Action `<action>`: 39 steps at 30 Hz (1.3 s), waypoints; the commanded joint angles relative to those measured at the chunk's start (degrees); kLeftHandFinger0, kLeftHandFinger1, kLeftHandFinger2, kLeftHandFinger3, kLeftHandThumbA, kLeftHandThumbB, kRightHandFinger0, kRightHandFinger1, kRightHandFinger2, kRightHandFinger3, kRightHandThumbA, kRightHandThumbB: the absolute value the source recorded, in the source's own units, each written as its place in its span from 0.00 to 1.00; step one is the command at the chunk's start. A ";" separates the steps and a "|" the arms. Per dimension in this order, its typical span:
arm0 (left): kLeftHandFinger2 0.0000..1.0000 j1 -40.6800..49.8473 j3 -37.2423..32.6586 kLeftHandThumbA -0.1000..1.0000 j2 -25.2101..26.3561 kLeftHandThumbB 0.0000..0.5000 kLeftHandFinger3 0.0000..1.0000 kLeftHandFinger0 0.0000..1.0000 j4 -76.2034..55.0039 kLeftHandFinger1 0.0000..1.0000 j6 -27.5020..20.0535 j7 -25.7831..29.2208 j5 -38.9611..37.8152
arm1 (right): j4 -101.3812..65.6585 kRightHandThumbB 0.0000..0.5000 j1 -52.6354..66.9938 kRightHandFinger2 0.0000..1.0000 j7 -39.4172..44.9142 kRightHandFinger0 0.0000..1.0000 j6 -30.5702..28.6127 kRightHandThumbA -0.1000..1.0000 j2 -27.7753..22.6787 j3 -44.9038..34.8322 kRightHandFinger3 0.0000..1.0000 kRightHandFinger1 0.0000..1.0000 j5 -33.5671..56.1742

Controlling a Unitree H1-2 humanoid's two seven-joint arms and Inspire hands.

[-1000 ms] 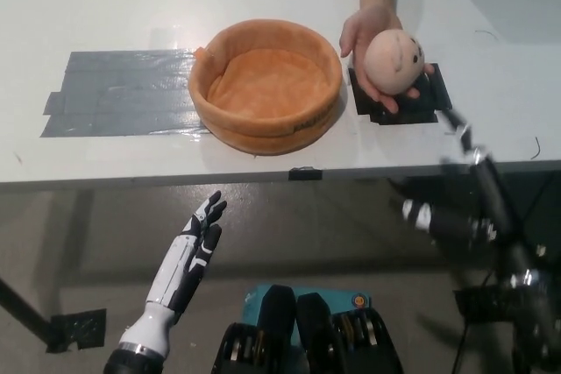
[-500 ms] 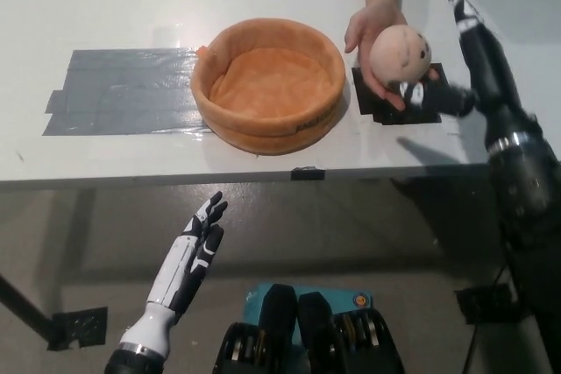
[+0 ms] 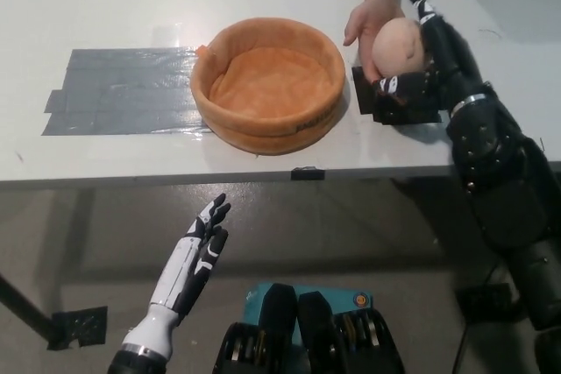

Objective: A person hands a emotional support dumpling to the robot which it grabs with its right hand and places in the soft place kept infront of it in the centre of the desk

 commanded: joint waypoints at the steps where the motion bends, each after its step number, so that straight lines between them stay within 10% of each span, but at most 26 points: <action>1: 1.00 -0.50 -0.25 1.00 -0.03 0.35 1.00 1.00 -1.69 1.00 -1.56 -0.11 0.24 | 4.31 0.72 -5.55 1.00 -2.61 1.00 -0.33 1.00 0.67 0.11 1.00 1.00 0.57; 16: 1.00 -0.68 -0.33 1.00 -0.18 0.37 1.00 1.00 -1.96 1.00 -1.18 -0.01 0.52 | 14.52 0.70 -10.15 1.00 -8.49 1.00 -6.10 0.98 1.18 -3.11 1.00 1.00 4.88; 17: 1.00 -0.66 -0.32 1.00 -0.20 0.38 1.00 1.00 -2.00 1.00 -1.08 0.01 0.54 | 14.55 0.69 -10.19 1.00 -9.34 0.87 -6.71 0.96 1.33 -3.44 1.00 0.96 5.06; 18: 1.00 -0.60 -0.34 1.00 -0.20 0.39 1.00 1.00 -2.18 1.00 -0.81 -0.01 0.64 | 14.62 0.69 -10.29 0.86 -11.58 0.60 -7.88 0.94 1.62 -3.86 0.97 0.68 4.84; 19: 1.00 -0.88 -0.36 1.00 -0.18 0.38 1.00 1.00 -2.15 1.00 -0.74 -0.04 0.71 | 14.86 0.62 -10.68 0.39 -13.69 0.11 -8.29 0.83 1.88 -4.27 0.52 0.24 4.52; 21: 1.00 -1.27 -0.38 1.00 -0.24 0.39 1.00 1.00 -1.98 1.00 -0.75 -0.08 0.68 | 14.97 0.51 -10.96 0.20 -16.33 0.00 -9.17 0.58 2.12 -4.68 0.31 0.03 4.09; 22: 1.00 -1.19 -0.40 1.00 -0.26 0.39 1.00 1.00 -2.13 1.00 -0.56 -0.06 0.78 | 14.72 0.42 -10.86 0.17 -17.70 0.00 -9.61 0.16 2.34 -4.67 0.20 0.01 3.65; 25: 1.00 -1.46 -0.52 1.00 -0.09 0.38 1.00 1.00 -2.33 1.00 -0.48 -0.28 0.88 | 14.42 0.33 -10.72 0.47 -17.38 0.00 -10.29 0.00 2.71 -5.41 0.40 0.13 4.92; 32: 1.00 -1.89 -0.51 1.00 -0.05 0.42 1.00 1.00 -2.20 1.00 -0.53 -0.45 0.49 | 14.98 0.24 -10.26 0.73 -18.62 0.00 -13.22 0.00 2.74 -5.06 0.70 0.23 5.38; 39: 1.00 -1.87 -0.56 1.00 0.01 0.43 1.00 1.00 -2.33 1.00 -0.28 -0.50 0.59 | 14.13 0.23 -9.87 0.75 -19.20 0.00 -14.16 0.00 2.67 -5.10 0.85 0.33 5.74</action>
